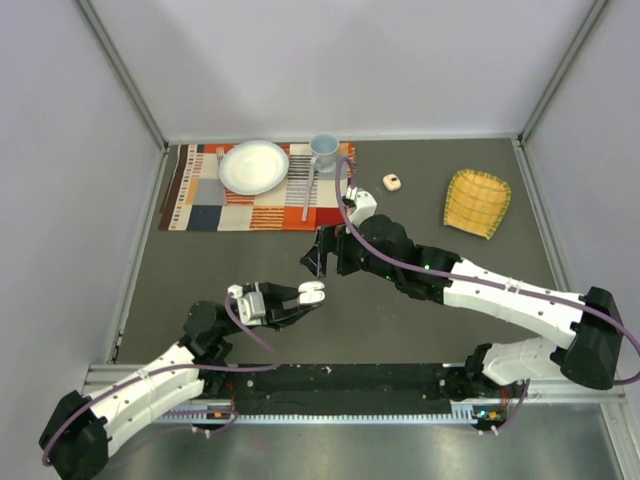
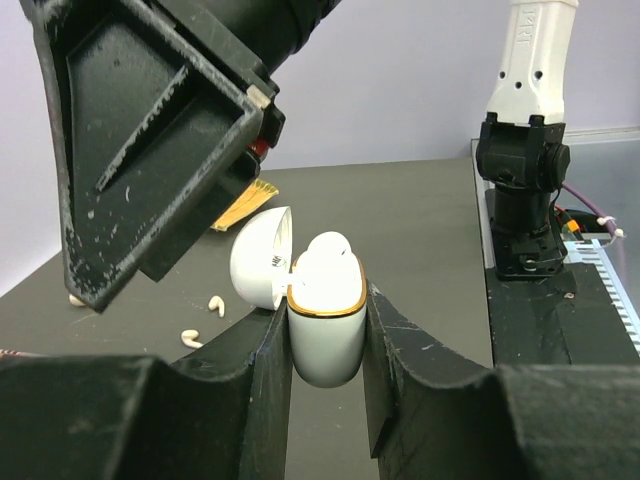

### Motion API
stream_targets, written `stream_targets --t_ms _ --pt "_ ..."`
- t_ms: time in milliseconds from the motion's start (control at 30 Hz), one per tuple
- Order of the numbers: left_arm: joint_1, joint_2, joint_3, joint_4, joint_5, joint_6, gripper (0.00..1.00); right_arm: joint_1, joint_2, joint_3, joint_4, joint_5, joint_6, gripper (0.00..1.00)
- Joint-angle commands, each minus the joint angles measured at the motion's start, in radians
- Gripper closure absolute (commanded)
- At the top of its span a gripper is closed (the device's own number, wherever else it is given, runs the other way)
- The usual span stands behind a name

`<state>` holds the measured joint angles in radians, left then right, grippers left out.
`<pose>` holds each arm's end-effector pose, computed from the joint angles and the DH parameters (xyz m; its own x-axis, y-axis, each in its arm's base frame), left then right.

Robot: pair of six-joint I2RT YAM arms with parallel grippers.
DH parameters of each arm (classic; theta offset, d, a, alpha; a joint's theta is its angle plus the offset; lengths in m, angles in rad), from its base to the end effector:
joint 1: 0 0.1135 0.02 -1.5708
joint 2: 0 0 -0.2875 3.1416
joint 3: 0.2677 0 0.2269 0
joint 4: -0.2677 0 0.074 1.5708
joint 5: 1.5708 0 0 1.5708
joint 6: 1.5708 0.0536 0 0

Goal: Insert the wireless bluetooth earbuds into the charging case
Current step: Close the charging case with the earbuds.

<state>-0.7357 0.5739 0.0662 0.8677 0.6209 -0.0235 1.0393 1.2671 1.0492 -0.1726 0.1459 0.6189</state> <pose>0.0599 -0.0963 0.2571 0.2388 -0.2419 -0.9405 0.9554 0.2320 0.1829 0.1477 0.2358 0.3508 -0.6124 0.0909 -0.7853 -0.5273 0.6932 0.4914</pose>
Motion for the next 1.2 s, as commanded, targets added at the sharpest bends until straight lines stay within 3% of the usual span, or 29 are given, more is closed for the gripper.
stream_targets --t_ms 0,867,1167 --pt "-0.001 -0.011 0.035 0.06 -0.009 0.007 1.0 -0.004 0.026 0.035 0.007 -0.019 0.041 0.01" --pt "-0.001 -0.016 0.0 0.079 -0.15 -0.021 1.0 -0.004 -0.032 -0.049 0.059 -0.12 0.031 0.01" --pt "-0.001 -0.058 0.0 0.004 -0.243 -0.032 1.0 -0.004 -0.129 -0.129 0.048 0.098 0.067 0.01"
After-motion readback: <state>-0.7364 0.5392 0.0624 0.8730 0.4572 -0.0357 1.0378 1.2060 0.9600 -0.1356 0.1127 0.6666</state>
